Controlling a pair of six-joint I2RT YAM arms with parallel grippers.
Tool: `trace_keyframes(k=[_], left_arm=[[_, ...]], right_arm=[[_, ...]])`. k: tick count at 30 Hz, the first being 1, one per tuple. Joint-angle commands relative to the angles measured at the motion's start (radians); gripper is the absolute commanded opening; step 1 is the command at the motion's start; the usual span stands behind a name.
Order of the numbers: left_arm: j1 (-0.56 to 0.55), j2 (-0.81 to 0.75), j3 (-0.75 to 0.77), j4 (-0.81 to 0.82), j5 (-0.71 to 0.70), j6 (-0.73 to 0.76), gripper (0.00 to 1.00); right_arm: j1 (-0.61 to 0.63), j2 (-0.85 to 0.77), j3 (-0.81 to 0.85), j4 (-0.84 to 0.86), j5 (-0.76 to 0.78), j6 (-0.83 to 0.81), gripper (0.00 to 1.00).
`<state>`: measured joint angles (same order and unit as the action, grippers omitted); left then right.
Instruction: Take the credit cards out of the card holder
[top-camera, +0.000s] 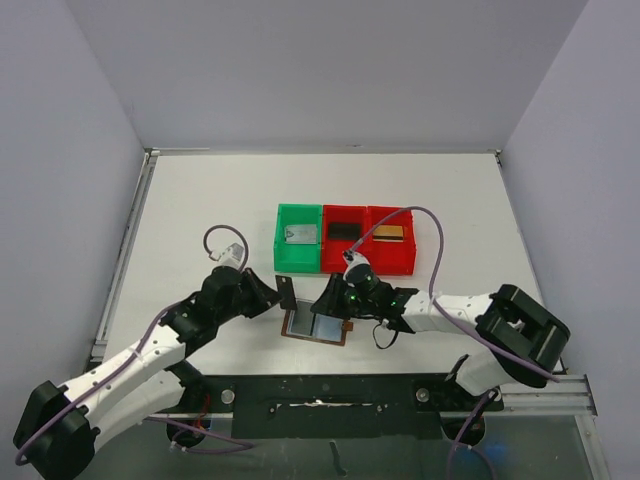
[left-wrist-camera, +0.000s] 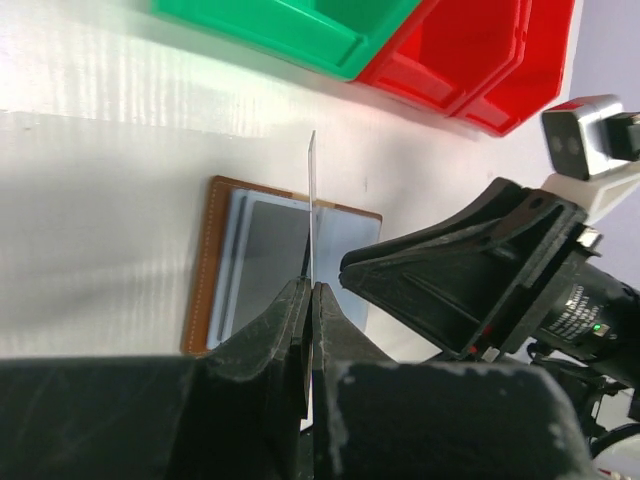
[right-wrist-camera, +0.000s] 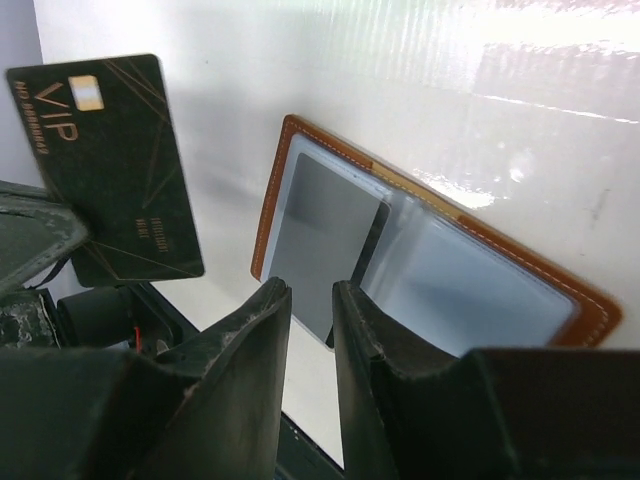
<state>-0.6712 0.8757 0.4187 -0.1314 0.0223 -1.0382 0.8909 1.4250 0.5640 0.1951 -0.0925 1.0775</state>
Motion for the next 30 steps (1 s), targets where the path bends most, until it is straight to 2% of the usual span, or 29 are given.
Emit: trace_keyframes(k=[1,7,12,14,19,25,30], left_arm=[[0.021,-0.099,-0.03,-0.055,-0.073,-0.045,0.0],[0.04,-0.168,-0.072,-0.04,-0.049,-0.059,0.0],[0.041,-0.134,-0.063,-0.017,-0.022,-0.039,0.0],[0.051,-0.117,-0.071,0.009,-0.003,-0.078,0.0],[0.118,-0.09,-0.147,0.266,0.135,-0.158,0.0],[0.151,-0.081,-0.15,0.321,0.229,-0.132,0.0],[0.154,-0.096,-0.176,0.46,0.308,-0.149,0.0]], right_arm=[[0.01,0.073,0.026,0.152,-0.079,0.014,0.25],[-0.002,0.134,0.035,0.046,-0.054,0.025,0.25],[-0.003,0.075,0.025,0.013,-0.025,0.001,0.27],[-0.004,0.041,0.021,0.026,-0.029,-0.015,0.3],[-0.011,-0.077,-0.002,0.06,0.001,-0.025,0.48],[-0.066,-0.245,-0.015,-0.087,0.088,-0.022,0.69],[-0.161,-0.447,-0.088,-0.088,0.09,-0.041,0.72]])
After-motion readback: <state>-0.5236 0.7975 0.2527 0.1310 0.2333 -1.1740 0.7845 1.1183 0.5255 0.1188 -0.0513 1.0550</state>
